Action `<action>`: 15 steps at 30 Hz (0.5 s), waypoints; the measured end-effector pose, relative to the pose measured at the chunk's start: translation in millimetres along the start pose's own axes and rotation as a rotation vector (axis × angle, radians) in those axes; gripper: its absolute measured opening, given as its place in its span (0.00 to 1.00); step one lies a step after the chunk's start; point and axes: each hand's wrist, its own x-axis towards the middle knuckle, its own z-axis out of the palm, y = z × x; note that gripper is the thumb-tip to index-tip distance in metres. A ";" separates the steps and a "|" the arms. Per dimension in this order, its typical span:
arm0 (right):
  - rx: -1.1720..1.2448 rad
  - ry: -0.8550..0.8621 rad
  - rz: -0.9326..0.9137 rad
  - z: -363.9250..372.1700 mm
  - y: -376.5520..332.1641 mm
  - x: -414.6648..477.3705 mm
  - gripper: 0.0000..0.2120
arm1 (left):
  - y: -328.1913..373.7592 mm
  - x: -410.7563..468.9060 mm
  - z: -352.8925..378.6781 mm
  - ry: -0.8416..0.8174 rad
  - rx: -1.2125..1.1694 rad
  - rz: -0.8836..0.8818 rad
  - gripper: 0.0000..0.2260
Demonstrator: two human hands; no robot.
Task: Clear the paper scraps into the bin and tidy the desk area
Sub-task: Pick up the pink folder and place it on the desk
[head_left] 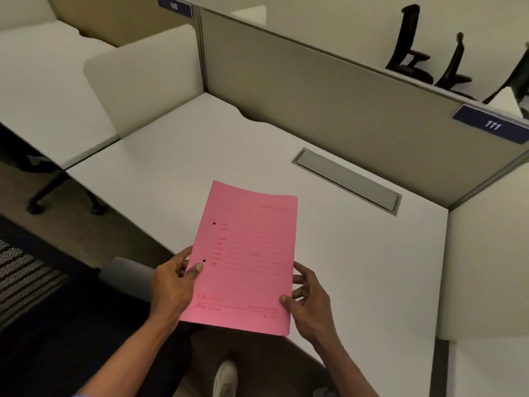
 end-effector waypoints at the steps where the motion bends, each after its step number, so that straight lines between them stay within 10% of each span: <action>1: 0.001 0.011 -0.003 2.3 -6.4 10.6 0.33 | 6.5 15.3 0.3 -0.016 0.031 0.005 0.21; 15: -0.007 0.088 -0.038 -11.1 -41.1 171.2 0.37 | 69.6 174.4 52.7 -0.079 0.178 0.078 0.21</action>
